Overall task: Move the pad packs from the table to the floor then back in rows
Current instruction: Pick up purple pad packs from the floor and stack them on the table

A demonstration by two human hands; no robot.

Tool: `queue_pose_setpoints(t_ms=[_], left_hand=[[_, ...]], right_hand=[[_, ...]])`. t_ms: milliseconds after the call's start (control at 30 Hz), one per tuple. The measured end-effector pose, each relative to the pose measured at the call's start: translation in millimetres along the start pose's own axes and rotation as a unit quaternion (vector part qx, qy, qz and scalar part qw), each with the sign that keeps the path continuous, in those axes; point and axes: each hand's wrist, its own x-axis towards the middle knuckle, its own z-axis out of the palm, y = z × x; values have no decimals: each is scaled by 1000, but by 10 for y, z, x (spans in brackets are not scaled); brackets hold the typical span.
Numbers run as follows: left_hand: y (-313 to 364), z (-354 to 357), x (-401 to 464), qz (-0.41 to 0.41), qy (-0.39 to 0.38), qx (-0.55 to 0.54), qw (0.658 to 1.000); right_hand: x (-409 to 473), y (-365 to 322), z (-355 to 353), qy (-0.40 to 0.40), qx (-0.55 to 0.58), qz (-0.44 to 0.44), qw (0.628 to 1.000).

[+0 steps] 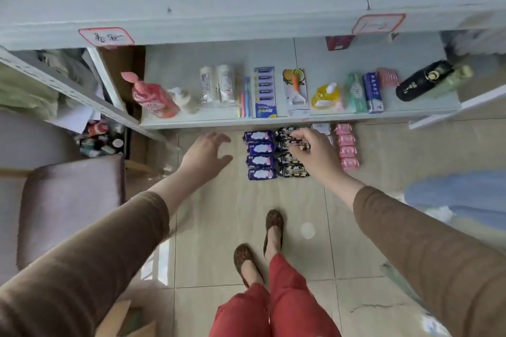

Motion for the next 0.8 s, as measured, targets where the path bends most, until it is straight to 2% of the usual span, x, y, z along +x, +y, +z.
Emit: queue_pose_setpoints(t_ms=[233, 433, 633, 800], left_hand=[[-569, 1483, 128, -52, -96, 5, 994], [-1057, 2678, 726, -85, -104, -15, 991], [-1506, 3689, 1638, -109, -45, -32, 993], [-1756, 4311, 2308, -68, -8, -6, 998]], right_hand=[[-182, 1238, 1067, -76, 0, 114, 991], [162, 2221, 2073, -96, 23, 178, 979], [848, 3041, 2983, -116, -86, 140, 980], [1321, 3490, 3496, -98, -249, 35, 963]])
